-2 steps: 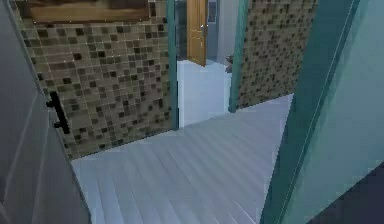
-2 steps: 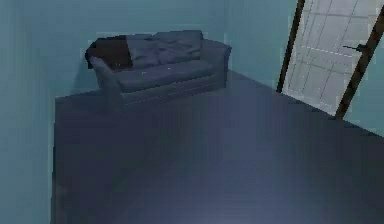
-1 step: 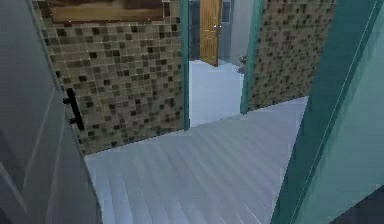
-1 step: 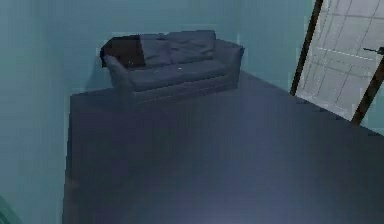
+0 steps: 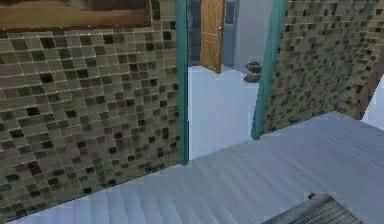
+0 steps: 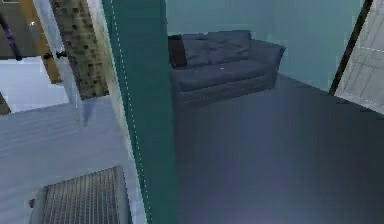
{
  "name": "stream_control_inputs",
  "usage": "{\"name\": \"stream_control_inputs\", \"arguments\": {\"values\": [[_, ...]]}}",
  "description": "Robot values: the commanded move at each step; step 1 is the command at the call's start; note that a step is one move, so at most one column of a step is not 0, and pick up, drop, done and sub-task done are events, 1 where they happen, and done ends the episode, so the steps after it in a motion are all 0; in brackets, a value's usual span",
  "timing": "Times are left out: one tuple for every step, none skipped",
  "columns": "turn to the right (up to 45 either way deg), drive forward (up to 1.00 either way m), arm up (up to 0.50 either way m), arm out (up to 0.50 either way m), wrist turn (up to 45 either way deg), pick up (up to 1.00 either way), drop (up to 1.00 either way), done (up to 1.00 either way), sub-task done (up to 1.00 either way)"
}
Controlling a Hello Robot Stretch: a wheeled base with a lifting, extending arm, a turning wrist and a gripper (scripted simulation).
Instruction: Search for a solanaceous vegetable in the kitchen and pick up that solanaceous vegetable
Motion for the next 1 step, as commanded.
{"name": "stream_control_inputs", "arguments": {"values": [[12.0, 0.00, 0.00, 0.00, 0.0, 0.00, 0.00, 0.00, 0.00]]}}
